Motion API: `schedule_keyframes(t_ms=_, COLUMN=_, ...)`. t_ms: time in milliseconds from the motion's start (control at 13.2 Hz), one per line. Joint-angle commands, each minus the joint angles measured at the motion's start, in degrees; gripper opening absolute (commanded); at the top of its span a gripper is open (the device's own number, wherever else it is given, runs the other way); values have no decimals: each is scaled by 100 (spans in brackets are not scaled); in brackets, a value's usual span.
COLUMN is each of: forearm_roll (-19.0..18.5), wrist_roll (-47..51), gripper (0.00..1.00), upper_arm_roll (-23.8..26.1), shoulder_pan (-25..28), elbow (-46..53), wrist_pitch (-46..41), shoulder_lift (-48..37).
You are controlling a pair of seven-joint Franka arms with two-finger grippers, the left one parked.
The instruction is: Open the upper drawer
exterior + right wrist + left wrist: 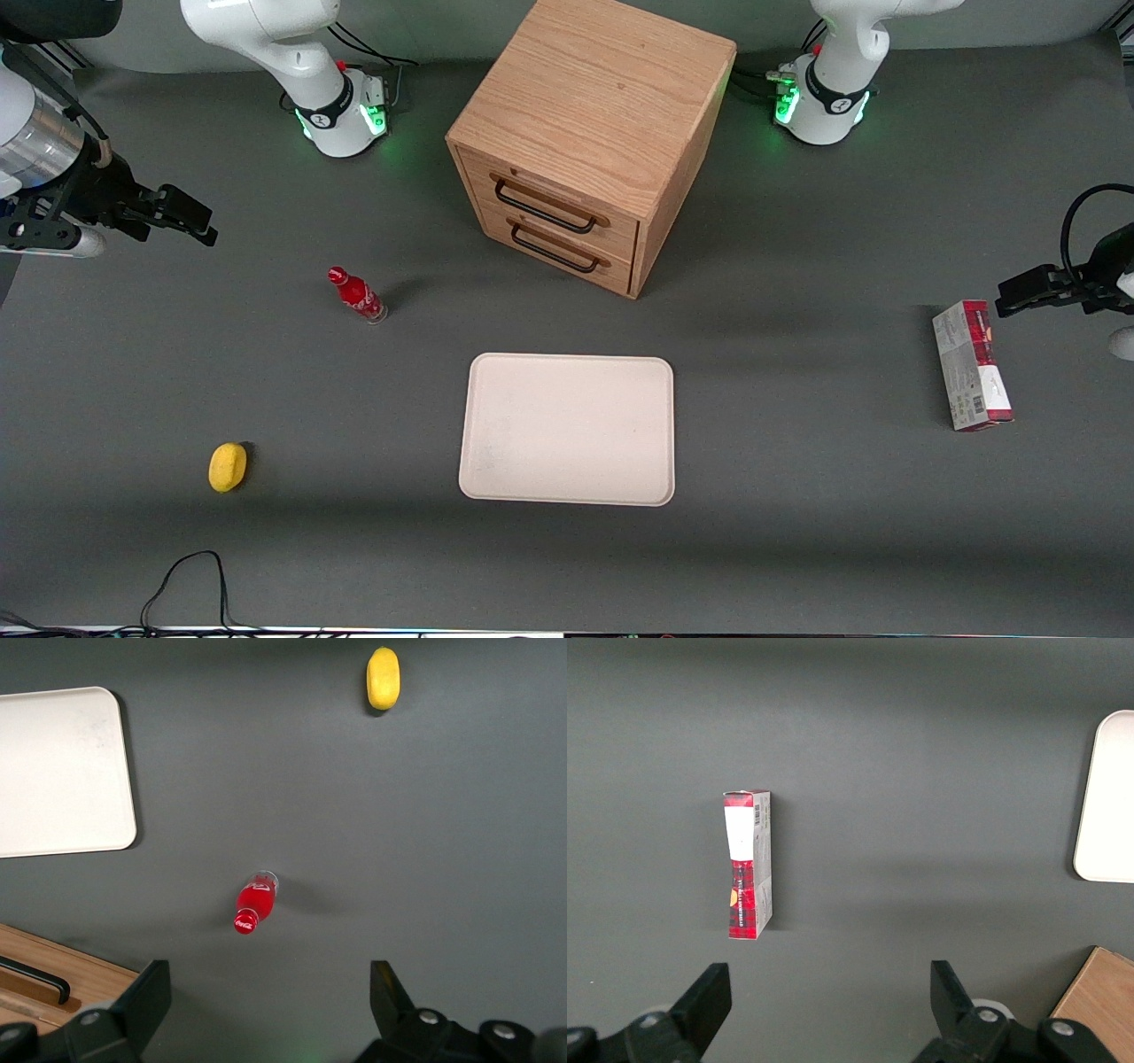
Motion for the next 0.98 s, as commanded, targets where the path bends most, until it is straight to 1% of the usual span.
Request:
schedule_keyframes(t_ms=0, forearm_roll=-66, wrist_roll=-90, gripper=100, upper_arm_roll=28, shoulder_pan=-48, elbow=86, wrist_pitch=47, shoulder_lift=81)
schedule_keyframes(t_ms=227, forearm_roll=31, wrist_roll=-194, gripper=100, upper_arm_roll=63, shoulder_pan=-30, elbow=340, wrist_pitch=21, shoulder_lift=379)
schedule_keyframes(t_ms=303, forearm_roll=214, wrist_roll=-413, gripper=100, upper_arm_roll=151, shoulder_pan=5, elbow=393, wrist_pitch=21, shoulder_lift=458)
schedule_keyframes(t_ms=379, forearm_roll=494, wrist_roll=-528, gripper=100, upper_arm_roll=421, shoulder_pan=5, elbow=472, wrist_pitch=-40, shoulder_lift=520)
schedule_keyframes(t_ms=530, forearm_roll=864, wrist_roll=-547, gripper=100, upper_arm_roll=844, shoulder_pan=14, elbow=482, wrist_pitch=-84, shoulder_lift=556)
schedule_keyframes(t_ms=606, forearm_roll=1136, wrist_roll=-581, gripper=100, upper_arm_roll=1177, shoulder_pan=14, elbow=508, wrist_pitch=-268, shoulder_lift=573)
schedule_keyframes(t_ms=682, forearm_roll=1339, wrist_roll=-817, gripper=100, upper_arm_roll=1528, shoulder_pan=14, elbow=525, wrist_pitch=-339, shoulder_lift=591)
schedule_keyframes(t_ms=909, forearm_roll=1560, wrist_roll=-2930, gripper=100, upper_arm_roll=2460, shoulder_pan=22, elbow=727, wrist_pitch=-383, shoulder_lift=924)
